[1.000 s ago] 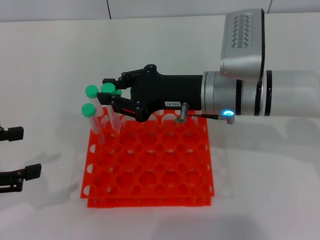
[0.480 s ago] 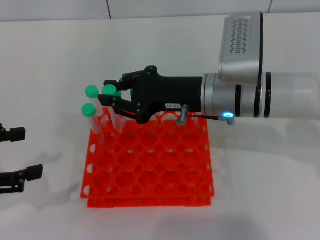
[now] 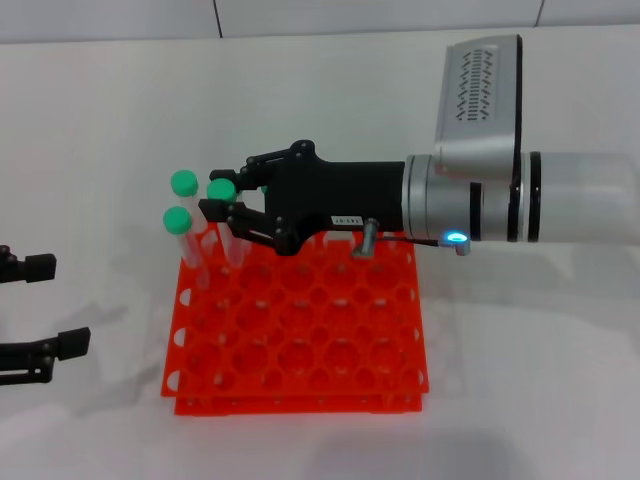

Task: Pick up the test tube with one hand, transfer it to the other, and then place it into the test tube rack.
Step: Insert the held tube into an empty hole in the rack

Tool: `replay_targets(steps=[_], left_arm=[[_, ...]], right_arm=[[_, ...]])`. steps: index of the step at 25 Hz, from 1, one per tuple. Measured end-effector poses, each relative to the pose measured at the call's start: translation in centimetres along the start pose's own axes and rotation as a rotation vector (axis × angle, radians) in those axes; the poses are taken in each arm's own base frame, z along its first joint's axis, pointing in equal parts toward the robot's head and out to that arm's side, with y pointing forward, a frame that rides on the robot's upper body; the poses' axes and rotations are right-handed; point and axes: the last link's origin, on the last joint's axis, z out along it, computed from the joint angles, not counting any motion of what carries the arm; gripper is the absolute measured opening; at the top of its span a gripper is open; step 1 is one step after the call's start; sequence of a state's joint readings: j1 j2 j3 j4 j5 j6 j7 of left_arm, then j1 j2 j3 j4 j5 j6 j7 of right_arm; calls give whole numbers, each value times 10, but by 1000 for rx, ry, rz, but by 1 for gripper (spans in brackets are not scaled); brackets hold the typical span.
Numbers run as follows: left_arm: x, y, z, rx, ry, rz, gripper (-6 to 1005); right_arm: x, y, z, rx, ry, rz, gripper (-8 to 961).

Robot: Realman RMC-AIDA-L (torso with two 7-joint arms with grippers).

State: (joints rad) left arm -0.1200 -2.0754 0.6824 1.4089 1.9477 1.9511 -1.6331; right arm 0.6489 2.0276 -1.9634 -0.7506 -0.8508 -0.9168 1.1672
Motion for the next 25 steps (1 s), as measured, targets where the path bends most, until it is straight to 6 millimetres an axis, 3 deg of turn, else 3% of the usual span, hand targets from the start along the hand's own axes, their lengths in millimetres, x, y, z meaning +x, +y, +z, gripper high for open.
replay_targets(steps=[25], left_arm=[[0, -3, 2, 1, 2, -5, 893]], right_arm=[[1, -4, 1, 28, 16, -5, 298]])
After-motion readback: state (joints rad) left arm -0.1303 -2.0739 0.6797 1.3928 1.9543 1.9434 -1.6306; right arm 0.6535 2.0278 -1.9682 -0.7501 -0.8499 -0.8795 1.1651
